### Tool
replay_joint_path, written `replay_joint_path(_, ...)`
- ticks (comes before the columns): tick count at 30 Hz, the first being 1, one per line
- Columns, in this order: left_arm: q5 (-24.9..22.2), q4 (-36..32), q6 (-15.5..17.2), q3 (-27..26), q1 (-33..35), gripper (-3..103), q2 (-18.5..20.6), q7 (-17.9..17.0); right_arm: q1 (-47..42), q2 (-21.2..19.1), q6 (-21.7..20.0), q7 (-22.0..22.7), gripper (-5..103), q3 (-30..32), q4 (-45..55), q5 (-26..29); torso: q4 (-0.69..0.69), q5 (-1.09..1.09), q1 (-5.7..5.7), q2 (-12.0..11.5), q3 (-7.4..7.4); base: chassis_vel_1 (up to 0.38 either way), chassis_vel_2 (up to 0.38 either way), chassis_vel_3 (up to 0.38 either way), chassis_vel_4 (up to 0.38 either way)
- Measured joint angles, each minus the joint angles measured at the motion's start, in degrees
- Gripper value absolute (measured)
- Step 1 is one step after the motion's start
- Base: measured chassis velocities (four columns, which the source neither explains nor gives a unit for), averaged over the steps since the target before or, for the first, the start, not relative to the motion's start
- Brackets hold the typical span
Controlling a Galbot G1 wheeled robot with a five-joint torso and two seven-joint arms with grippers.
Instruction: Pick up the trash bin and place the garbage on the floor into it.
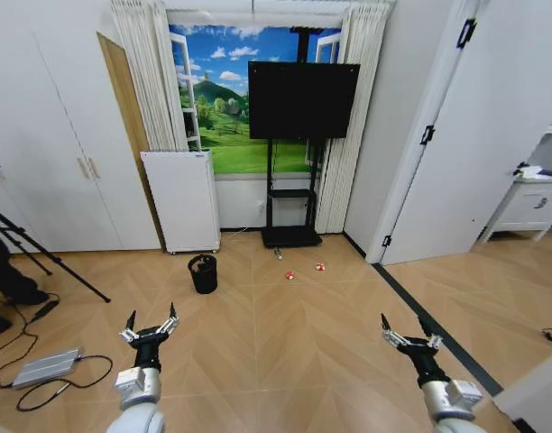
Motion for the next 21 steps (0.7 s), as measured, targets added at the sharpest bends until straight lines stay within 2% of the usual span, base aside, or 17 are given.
replay_joint_path(10,0.34,0.5,0.0,0.34,-0.36,100,-0.18,0.0,0.29,0.16,0.51,-0.59,100,-0.33,-0.98,-0.14,0.0,0.0,0.0,0.0,0.0,0.0,0.0,0.0,0.0)
replay_joint_path(17,0.61,0.8,0.04,0.7,-0.51,100,-0.36,0.0,0.89,0.13,-0.98,0.36,100,-0.34,-1.49,-0.01,0.0,0.0,-0.01,0.0,0.0,0.0,0.0,0.0,0.0)
replay_joint_path(21,0.61,0.8,0.05,0.62,-0.4,100,-0.39,0.0,1.07,0.12,-0.54,0.39,100,-0.58,-2.01,-0.04,-0.01,0.0,-0.01,0.01,-0.01,-0.087,0.058,0.062,-0.099)
